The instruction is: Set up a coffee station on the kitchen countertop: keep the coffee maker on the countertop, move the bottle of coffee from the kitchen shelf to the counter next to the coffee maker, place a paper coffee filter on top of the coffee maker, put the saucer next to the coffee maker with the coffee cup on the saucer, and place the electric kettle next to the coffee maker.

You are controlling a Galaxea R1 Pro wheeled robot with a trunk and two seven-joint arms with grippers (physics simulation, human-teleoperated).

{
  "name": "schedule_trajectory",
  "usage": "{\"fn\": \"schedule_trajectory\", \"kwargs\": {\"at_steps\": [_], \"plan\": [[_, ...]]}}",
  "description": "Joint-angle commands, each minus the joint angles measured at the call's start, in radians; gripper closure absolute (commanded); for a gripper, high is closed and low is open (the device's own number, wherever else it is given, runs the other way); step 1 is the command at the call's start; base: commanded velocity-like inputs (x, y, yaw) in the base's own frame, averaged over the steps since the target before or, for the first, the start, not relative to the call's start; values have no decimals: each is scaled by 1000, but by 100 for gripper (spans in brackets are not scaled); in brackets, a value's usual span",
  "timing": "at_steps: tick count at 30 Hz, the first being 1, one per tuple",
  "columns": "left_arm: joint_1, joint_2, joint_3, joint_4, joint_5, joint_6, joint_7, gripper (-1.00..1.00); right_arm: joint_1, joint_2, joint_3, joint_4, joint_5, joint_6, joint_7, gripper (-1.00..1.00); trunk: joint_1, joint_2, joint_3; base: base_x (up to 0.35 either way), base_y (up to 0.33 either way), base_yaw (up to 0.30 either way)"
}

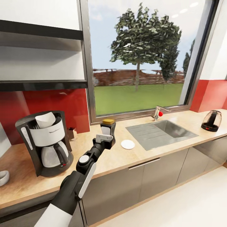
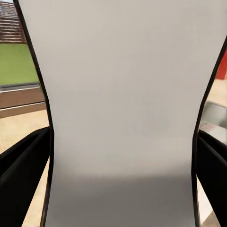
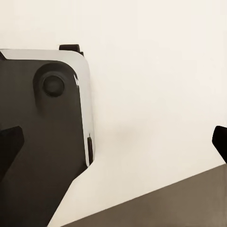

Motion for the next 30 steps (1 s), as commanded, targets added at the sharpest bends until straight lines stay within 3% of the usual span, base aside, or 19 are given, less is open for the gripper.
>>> {"fn": "schedule_trajectory", "kwargs": {"at_steps": [1,9,27,29,30], "plan": [[1,0,0,0,10,5,1,100,0,0,-7,-2,7,3,6,-100,0,-1,0,0,0,9],[26,3,7,1,8,4,5,100,0,-1,-7,-2,7,3,6,-100,0,-1,0,0,0,29],[30,12,15,8,7,4,18,100,0,-1,-7,-3,7,3,6,-100,0,-1,0,0,0,192],[30,12,15,14,7,4,27,100,0,-1,-7,-4,7,3,7,-100,0,-1,0,0,0,12],[30,12,15,30,7,-5,63,100,0,-1,-7,-4,7,3,7,-100,0,-1,0,0,0,4]]}}
